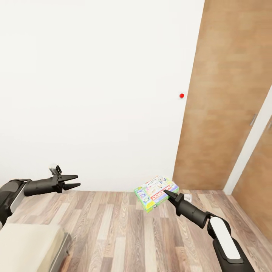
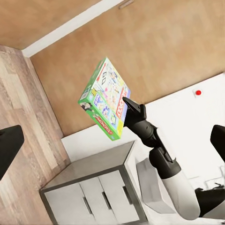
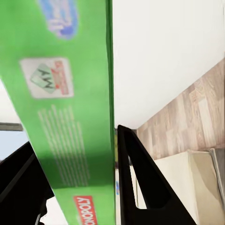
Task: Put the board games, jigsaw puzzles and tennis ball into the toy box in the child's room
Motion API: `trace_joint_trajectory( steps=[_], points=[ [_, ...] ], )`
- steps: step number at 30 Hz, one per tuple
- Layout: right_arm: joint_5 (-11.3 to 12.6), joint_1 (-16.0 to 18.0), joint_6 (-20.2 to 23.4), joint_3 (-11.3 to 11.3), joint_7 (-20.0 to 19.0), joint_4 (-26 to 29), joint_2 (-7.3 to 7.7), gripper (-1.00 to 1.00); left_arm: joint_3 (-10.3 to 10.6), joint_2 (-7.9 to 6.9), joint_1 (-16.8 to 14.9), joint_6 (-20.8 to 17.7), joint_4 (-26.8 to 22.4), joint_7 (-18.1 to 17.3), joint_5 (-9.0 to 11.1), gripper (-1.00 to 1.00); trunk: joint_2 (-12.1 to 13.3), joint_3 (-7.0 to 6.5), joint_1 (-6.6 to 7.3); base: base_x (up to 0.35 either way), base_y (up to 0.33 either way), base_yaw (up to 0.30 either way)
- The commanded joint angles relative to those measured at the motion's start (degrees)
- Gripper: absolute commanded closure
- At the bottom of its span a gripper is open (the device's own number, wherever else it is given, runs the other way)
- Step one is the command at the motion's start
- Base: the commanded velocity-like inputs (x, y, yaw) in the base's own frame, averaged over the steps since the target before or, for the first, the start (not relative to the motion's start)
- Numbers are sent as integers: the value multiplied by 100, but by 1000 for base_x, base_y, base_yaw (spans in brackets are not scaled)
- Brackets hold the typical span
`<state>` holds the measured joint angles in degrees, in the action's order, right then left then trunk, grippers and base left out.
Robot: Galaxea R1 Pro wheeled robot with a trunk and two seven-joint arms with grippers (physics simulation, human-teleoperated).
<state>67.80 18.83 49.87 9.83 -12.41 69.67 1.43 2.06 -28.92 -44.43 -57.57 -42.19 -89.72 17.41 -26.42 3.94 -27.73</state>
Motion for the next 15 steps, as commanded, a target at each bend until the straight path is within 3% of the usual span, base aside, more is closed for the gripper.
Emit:
trace_joint_trajectory(
  steps=[1,9,15],
  points=[
    [-3,7,31,10,-43,-2,-2,100,22,-8,-4,-61,0,-28,8,-100,30,-6,19,0,0,-280],
    [-3,7,31,10,-43,1,3,100,22,-8,-4,-61,0,-28,8,-100,351,-150,195,0,0,-280],
    [-3,6,31,10,-43,1,6,100,22,-8,-4,-61,0,-28,8,-100,351,-150,195,0,0,-280]
  ],
)
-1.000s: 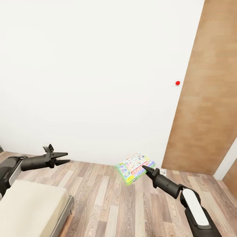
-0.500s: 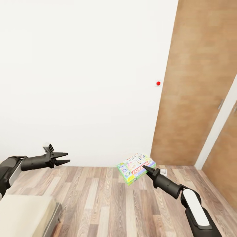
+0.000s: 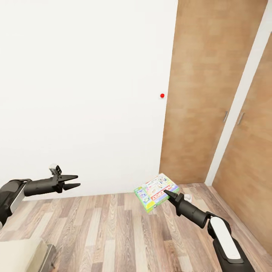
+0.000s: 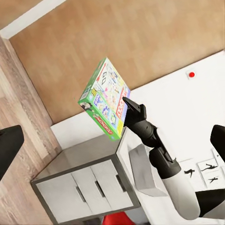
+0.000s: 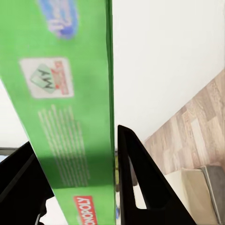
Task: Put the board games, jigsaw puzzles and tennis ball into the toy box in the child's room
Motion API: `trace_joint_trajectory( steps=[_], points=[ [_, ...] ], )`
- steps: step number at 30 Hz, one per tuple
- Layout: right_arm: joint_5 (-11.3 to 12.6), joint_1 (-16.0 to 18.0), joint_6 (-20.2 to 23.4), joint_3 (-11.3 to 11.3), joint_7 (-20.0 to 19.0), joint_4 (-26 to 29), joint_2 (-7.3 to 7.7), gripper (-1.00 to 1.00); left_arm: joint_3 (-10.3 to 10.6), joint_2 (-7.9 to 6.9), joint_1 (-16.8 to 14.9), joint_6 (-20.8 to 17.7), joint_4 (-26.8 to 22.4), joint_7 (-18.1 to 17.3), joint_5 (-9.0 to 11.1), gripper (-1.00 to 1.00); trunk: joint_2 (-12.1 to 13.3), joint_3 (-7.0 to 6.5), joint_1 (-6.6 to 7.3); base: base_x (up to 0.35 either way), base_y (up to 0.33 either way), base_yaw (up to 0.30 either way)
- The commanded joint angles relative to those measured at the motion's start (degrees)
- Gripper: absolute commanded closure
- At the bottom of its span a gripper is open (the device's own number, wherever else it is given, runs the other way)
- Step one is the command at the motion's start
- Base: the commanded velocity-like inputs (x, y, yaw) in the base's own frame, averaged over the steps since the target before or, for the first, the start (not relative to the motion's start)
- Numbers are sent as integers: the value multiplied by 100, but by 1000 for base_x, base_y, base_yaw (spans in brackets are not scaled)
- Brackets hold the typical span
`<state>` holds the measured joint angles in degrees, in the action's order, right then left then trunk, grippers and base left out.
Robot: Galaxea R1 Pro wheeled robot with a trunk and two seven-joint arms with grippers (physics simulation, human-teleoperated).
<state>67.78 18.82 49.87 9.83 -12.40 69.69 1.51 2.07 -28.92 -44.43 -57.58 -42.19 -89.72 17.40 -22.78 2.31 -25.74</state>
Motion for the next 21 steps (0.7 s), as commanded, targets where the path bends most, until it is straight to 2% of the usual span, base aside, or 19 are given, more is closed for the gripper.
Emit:
trace_joint_trajectory(
  steps=[1,21],
  points=[
    [-2,8,31,11,-43,-1,-2,100,22,-8,-5,-61,0,-28,9,-100,-14,13,-4,0,0,-280],
    [-2,8,31,13,-43,-7,-2,100,22,-1,-5,-61,0,-28,9,-100,-14,13,-4,0,0,-280]
  ],
)
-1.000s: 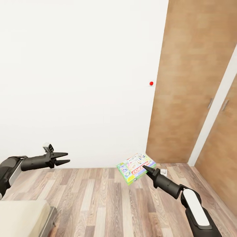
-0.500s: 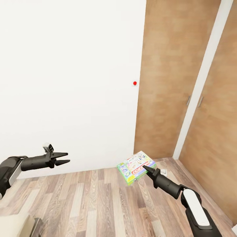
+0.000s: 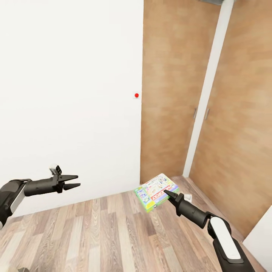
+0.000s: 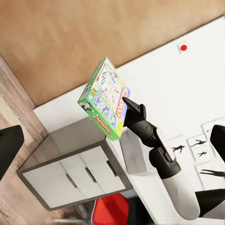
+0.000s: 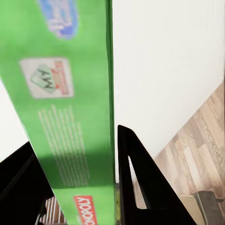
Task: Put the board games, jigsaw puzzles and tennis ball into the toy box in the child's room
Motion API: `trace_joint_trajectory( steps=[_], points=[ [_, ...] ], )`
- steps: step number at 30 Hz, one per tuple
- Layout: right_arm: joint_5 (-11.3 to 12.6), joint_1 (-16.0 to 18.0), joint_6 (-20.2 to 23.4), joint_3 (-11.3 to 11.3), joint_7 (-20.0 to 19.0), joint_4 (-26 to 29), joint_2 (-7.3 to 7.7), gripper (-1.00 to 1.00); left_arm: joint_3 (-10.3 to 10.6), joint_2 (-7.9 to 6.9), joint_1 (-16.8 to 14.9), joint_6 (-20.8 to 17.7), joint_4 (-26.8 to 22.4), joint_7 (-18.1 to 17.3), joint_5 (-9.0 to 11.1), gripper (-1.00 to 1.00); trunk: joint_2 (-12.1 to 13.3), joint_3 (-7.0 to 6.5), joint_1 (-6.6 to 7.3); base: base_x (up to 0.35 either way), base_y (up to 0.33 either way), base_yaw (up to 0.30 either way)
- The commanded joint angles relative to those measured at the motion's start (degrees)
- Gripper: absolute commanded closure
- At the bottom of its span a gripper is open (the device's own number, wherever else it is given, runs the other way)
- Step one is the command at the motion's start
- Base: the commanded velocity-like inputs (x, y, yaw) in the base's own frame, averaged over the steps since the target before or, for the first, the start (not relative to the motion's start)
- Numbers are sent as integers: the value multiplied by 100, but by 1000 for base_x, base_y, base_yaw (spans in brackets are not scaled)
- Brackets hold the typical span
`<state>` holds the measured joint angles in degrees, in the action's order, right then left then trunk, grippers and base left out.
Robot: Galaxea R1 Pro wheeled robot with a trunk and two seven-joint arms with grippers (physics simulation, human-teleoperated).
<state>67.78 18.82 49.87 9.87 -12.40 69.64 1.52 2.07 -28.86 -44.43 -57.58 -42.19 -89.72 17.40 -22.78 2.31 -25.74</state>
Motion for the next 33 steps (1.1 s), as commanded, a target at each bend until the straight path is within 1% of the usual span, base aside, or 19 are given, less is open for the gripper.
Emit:
trace_joint_trajectory(
  steps=[1,9,15,19,26,30,33],
  points=[
    [-2,8,31,9,-43,-2,-2,100,22,-8,-5,-61,0,-28,9,-100,-14,13,-4,0,0,-280],
    [-2,8,31,13,-51,3,-2,100,22,-12,-5,-61,0,-28,9,-100,-14,13,-4,0,0,-280],
    [-2,8,31,17,-149,5,-2,100,22,-14,-5,-59,0,-28,9,-100,-14,13,-4,0,0,-280],
    [-2,2,31,63,-169,6,2,100,22,-15,-5,-57,0,-28,9,-100,-14,13,-4,0,0,-280],
    [5,3,37,80,-176,63,2,100,22,-15,-5,-52,0,-28,9,-100,-14,13,-4,0,0,-280],
    [5,16,46,90,-246,275,5,100,22,-15,-5,-52,0,-28,9,-100,-14,13,-4,0,0,-280],
    [-11,28,54,177,-426,541,20,100,22,-15,-5,-52,0,-28,9,-100,-14,13,-4,0,0,-280]
  ],
)
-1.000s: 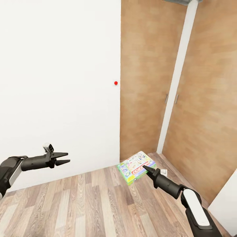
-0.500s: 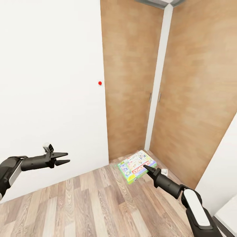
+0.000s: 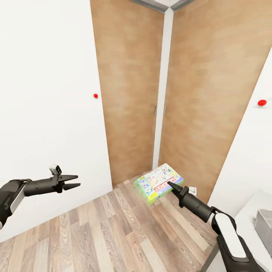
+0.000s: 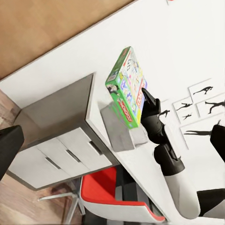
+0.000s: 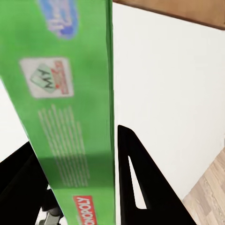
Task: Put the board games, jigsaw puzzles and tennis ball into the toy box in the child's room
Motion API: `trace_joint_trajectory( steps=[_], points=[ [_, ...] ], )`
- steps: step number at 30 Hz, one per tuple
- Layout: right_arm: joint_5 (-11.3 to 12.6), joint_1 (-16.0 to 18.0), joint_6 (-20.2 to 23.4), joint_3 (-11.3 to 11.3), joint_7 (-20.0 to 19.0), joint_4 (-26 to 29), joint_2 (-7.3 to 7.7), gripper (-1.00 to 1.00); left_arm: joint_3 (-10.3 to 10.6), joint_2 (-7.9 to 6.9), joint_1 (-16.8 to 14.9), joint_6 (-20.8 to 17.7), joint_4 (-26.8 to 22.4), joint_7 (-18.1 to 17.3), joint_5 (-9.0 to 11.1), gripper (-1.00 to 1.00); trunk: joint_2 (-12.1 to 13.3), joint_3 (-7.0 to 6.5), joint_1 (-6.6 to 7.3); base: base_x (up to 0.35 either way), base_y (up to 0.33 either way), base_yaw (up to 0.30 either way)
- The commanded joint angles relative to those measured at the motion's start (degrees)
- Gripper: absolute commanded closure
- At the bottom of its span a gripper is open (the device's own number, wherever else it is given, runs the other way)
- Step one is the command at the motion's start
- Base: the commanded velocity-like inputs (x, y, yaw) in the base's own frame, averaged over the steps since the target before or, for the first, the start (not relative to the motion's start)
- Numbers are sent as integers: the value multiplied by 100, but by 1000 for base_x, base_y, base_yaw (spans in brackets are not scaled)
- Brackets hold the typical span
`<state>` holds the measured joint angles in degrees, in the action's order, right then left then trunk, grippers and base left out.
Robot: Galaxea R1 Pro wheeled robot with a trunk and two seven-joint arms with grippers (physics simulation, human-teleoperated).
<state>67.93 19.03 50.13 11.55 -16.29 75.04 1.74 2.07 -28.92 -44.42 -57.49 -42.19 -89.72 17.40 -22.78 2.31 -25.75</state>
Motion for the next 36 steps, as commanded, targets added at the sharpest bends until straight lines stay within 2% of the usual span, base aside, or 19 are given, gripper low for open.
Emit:
trace_joint_trajectory(
  steps=[1,5,8,20,26,31,33,35,36],
  points=[
    [-30,9,33,38,-75,39,7,100,22,-8,-5,-61,0,-28,9,-100,-14,14,-4,0,0,-280],
    [-36,12,50,182,-225,149,101,100,22,-7,-5,-61,0,-28,9,-100,-14,14,-4,0,0,-280],
    [-28,11,61,253,-356,189,249,100,22,-8,-5,-61,0,-28,9,-100,-14,14,-4,0,0,-280],
    [-41,13,76,294,-658,202,432,100,22,-3,-5,-47,0,-28,9,-100,-14,14,-4,0,0,-266],
    [-13,11,78,324,-671,190,697,100,22,-7,-5,-43,0,-28,9,-100,-14,14,-4,0,0,-230],
    [-4,6,89,548,-725,177,776,100,22,-8,-5,-43,0,-28,9,-100,-14,14,-4,0,0,-227],
    [-8,5,125,700,-804,171,798,100,22,-8,-5,-40,0,-28,9,-100,-14,14,-4,0,0,-227],
    [-21,2,276,974,-923,141,863,100,22,-6,-5,-36,0,-28,9,-100,-14,14,-4,0,0,-221],
    [-24,3,308,1023,-938,138,873,100,22,-5,-5,-36,0,-28,9,-100,-14,14,-4,0,0,-215]
  ],
)
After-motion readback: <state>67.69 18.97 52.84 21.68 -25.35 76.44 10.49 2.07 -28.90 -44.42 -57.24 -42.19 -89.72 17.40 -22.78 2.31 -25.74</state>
